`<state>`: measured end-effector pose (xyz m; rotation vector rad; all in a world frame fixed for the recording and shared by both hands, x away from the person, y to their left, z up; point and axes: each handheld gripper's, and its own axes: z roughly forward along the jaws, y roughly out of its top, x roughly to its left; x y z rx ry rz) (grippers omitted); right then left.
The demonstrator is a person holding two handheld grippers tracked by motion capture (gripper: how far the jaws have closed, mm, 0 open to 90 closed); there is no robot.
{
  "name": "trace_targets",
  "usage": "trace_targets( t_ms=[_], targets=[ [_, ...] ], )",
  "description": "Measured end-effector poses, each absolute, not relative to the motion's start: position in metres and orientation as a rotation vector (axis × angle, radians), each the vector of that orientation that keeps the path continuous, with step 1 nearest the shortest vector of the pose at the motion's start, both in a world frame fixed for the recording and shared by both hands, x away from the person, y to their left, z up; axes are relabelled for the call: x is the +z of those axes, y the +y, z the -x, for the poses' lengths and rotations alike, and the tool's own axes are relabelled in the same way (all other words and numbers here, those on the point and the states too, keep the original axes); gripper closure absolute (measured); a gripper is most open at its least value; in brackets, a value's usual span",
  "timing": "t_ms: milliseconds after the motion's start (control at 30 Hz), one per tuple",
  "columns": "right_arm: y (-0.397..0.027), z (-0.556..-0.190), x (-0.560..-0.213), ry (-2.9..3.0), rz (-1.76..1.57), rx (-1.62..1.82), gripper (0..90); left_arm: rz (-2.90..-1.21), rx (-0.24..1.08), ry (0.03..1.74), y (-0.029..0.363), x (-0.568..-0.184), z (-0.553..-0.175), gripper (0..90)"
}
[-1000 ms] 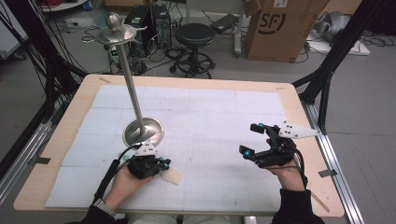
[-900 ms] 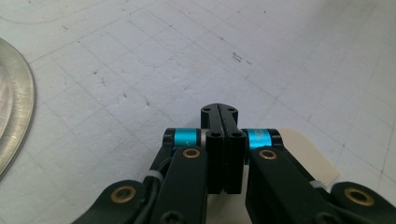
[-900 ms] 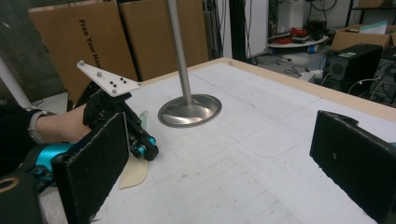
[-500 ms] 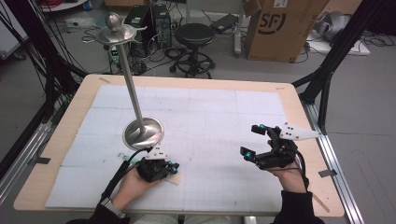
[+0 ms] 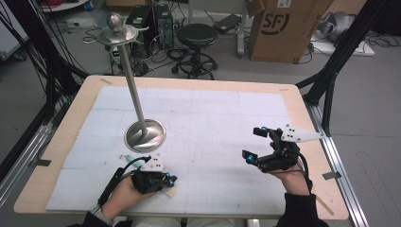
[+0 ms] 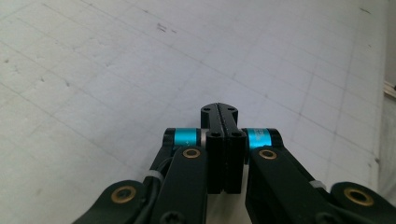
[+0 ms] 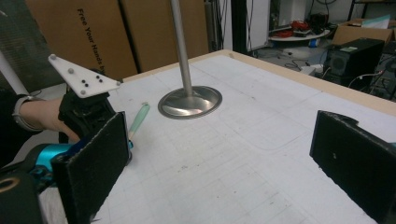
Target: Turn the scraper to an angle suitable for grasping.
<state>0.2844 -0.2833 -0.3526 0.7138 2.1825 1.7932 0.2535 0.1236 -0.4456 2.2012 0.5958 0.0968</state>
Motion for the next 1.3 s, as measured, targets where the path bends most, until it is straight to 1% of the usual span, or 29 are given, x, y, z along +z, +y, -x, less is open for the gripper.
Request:
trace_targets(
  t_ms=[233, 367, 500, 600, 700, 900, 967, 1033, 1133, 1300],
  targets=[
    [-0.285, -0.285, -0.353, 2.179, -0.724, 1.798, 3.6, -2.221, 0.054, 0.541, 0.144, -0.445, -0.233, 89.9],
    [-0.283, -0.286, -0.353, 2.177, -0.715, 1.808, 3.7, -2.235, 0.076, 0.524, 0.151, -0.444, -0.222, 89.8],
    [-0.279, -0.286, -0.351, 2.191, -0.708, 1.805, 3.7, -2.225, 0.092, 0.522, 0.156, -0.440, -0.220, 89.9],
    [-0.278, -0.287, -0.351, 2.190, -0.700, 1.809, 3.7, -2.204, 0.182, 0.576, 0.170, -0.431, -0.220, 89.9],
    [-0.279, -0.288, -0.351, 2.185, -0.705, 1.829, 3.8, -2.159, 0.231, 0.623, 0.193, -0.426, -0.221, 89.9],
    [-0.279, -0.289, -0.351, 2.187, -0.711, 1.829, 3.7, -2.074, 0.263, 0.828, 0.244, -0.428, -0.233, 89.8],
    [-0.279, -0.289, -0.351, 2.187, -0.711, 1.830, 3.8, -2.054, 0.260, 0.894, 0.257, -0.429, -0.235, 89.8],
    [-0.279, -0.290, -0.350, 2.181, -0.704, 1.833, 3.7, -2.056, 0.290, 0.940, 0.267, -0.431, -0.237, 89.8],
    [-0.278, -0.291, -0.351, 2.185, -0.715, 1.826, 3.7, -2.031, 0.261, 0.980, 0.271, -0.435, -0.243, 89.8],
    [-0.275, -0.292, -0.353, 2.200, -0.716, 1.815, 3.8, -2.061, 0.291, 0.982, 0.255, -0.442, -0.260, 89.7]
  ],
)
